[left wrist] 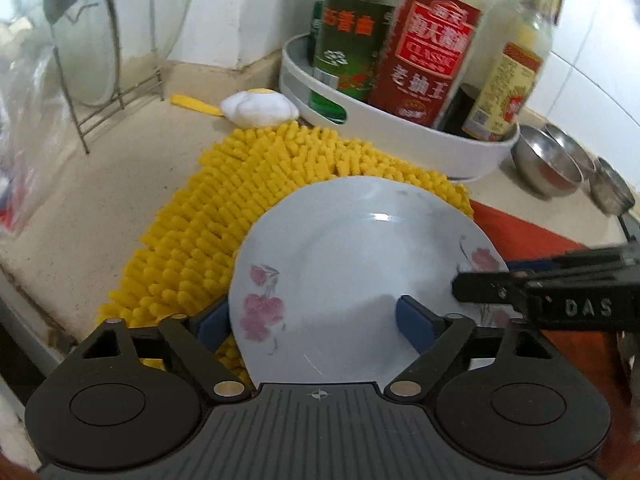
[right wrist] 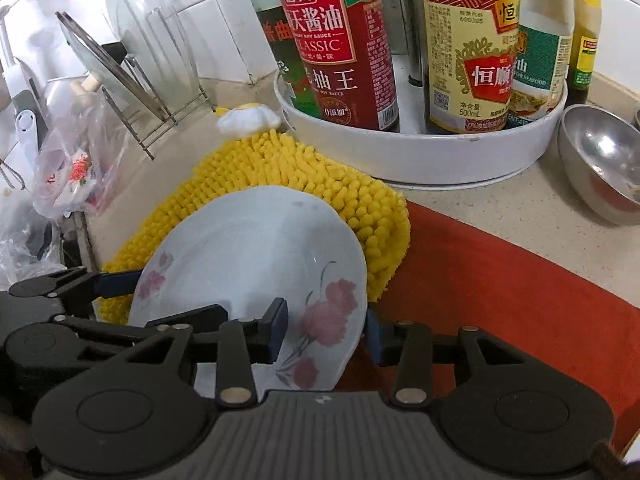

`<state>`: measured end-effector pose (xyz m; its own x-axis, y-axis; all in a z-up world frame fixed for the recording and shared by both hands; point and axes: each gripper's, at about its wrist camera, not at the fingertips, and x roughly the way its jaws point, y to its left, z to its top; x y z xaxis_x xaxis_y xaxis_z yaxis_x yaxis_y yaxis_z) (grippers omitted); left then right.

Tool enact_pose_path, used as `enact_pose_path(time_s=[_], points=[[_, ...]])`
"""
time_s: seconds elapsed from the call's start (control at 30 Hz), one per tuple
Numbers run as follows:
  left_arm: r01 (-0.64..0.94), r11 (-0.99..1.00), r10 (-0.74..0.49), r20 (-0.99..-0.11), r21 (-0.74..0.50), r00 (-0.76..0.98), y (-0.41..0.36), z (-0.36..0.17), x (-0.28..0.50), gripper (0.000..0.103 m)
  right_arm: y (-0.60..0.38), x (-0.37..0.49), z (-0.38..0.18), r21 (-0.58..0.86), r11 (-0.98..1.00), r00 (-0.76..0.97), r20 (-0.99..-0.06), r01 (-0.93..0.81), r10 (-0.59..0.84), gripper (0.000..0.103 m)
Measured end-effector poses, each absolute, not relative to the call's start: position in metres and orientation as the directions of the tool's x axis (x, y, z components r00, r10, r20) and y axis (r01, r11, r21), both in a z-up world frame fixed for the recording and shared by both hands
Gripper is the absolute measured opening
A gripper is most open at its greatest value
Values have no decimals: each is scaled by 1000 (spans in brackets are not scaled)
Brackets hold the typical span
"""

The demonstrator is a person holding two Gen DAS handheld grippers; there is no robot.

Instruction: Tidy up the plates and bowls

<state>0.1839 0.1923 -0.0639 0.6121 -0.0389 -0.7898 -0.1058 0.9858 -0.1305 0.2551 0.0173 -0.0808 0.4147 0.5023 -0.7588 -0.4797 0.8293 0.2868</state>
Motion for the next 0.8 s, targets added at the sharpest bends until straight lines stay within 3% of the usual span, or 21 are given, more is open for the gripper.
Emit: enact_pose_path(time_s=[0.4,0.53,0.63,0.8], points=[[-117,990,12,-786,-76,618,172,-60,168,86,-6,246,-85,320,811,393,-750,-489,532,35],[-155,986,56,-775,-54,629,175,-64,165,95,-9,243,-88,329,799,382,-745,-503,547,36],[-151,984,26,-775,-90,632,173,-64,166,88,-9,244,-90,347,793,382,-733,-501,562,36],[-167,983,46,-781,-75,623,165,-58,168,87,-6,247,-85,338,800,388,-739,-495,552,36]])
